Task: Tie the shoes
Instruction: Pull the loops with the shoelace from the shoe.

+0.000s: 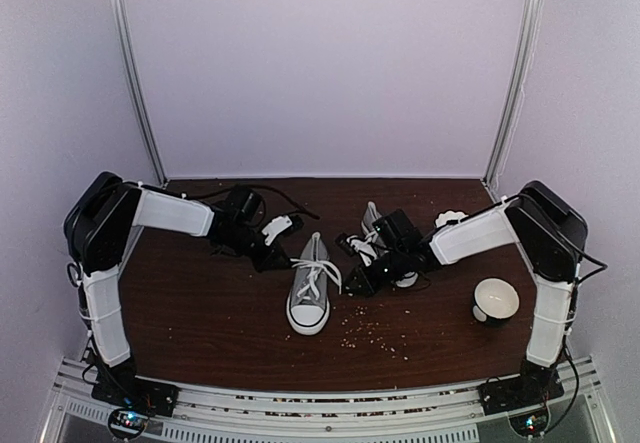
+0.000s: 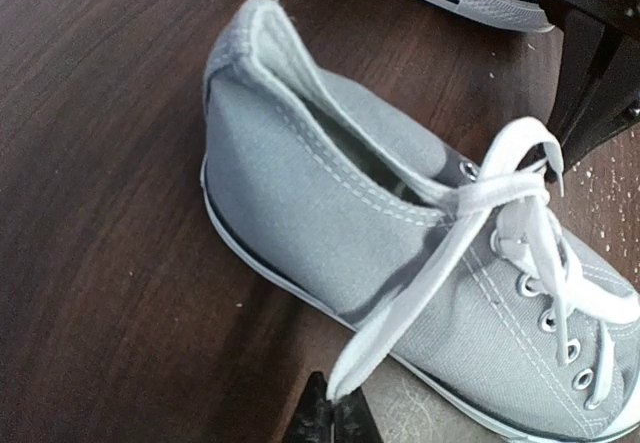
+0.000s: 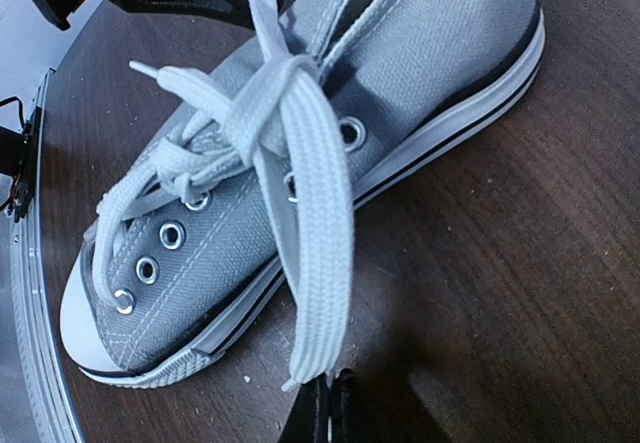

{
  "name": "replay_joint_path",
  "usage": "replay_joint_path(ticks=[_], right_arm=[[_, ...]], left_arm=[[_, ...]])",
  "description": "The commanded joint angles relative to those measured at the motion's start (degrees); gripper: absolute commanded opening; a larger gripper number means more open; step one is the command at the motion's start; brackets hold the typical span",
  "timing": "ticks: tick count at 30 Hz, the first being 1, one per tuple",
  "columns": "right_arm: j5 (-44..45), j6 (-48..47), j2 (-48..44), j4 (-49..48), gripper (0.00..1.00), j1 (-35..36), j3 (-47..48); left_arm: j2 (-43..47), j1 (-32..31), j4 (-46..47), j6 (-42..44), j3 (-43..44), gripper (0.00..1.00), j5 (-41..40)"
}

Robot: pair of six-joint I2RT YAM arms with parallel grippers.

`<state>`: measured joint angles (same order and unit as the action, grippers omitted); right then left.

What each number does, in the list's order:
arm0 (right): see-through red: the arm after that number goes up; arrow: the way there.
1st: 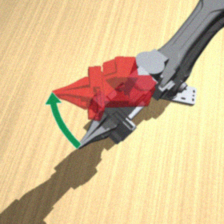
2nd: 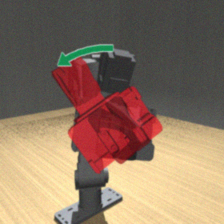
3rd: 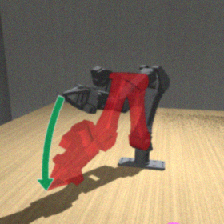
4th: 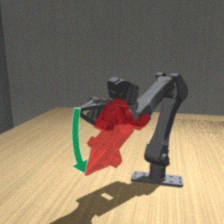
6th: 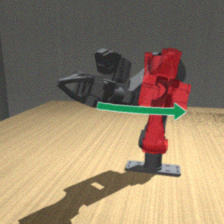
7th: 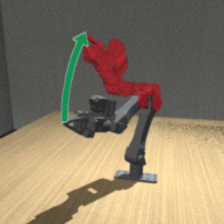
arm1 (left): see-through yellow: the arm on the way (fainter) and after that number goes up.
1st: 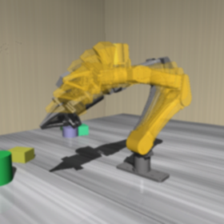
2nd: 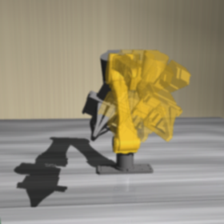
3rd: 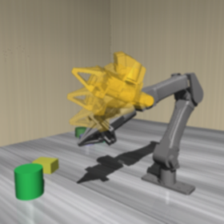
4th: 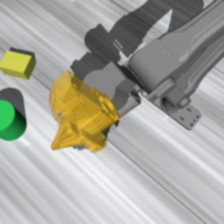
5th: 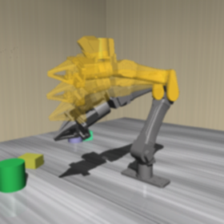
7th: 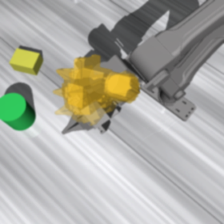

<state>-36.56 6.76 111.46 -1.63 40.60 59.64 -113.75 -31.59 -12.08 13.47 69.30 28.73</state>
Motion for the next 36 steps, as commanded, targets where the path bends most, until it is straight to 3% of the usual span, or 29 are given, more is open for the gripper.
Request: replay_joint_path(ticks=[1, 30, 36], right_arm=[[1.81, -1.40, 1.03, 4.75, 0.00, -0.17, 2.61], [0.92, -1.25, 3.43, 2.96, 0.00, -1.66, -0.09], [-1.59, -2.62, 2.50, 2.84, 0.00, -1.06, 2.12]], left_arm=[[1.96, 0.92, -1.70, -3.36, -2.73, 0.00, -0.73], [-0.22, 0.95, -3.60, -4.96, -7.98, 0.00, -4.95], [0.12, -0.54, -0.89, -4.62, -6.82, 0.00, 0.09]])
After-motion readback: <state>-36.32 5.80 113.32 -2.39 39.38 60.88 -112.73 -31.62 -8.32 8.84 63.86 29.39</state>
